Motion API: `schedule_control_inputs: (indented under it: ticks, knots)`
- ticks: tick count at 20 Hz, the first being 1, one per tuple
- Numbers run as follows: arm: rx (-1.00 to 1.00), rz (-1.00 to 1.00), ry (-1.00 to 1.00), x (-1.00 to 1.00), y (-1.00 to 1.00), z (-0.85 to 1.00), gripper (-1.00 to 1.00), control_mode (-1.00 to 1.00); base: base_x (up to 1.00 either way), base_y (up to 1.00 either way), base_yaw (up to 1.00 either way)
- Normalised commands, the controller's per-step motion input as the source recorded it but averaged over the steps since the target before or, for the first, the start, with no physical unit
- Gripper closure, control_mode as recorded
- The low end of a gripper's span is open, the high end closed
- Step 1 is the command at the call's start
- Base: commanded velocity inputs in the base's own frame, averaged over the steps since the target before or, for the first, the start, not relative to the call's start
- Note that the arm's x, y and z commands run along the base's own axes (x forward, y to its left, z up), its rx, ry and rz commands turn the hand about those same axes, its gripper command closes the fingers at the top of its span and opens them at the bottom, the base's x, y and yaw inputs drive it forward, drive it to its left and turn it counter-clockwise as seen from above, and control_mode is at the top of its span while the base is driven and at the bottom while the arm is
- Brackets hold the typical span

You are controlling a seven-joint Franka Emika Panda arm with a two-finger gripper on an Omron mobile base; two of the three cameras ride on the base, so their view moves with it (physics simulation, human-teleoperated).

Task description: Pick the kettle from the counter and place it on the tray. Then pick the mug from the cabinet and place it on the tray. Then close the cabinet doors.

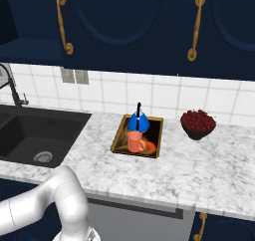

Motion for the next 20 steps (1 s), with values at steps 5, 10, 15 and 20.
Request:
schedule_control_inputs:
  ticks: [5, 10, 15, 20]
  knots:
    - [0.0, 0.0, -0.06, 0.0, 0.16, 0.24, -1.0, -1.0, 0.0, 0.0, 0.0]
    - [0.0, 0.0, -0.1, -0.05, 0.02, 0.28, -1.0, -1.0, 0.0, 0.0, 0.0]
    - [0.0, -0.01, -0.08, -0.1, -0.26, 0.27, -1.0, -1.0, 0.0, 0.0, 0.0]
    - [0.01, 0.0, -0.02, -0.01, -0.6, 0.22, -1.0, -1.0, 0.0, 0.0, 0.0]
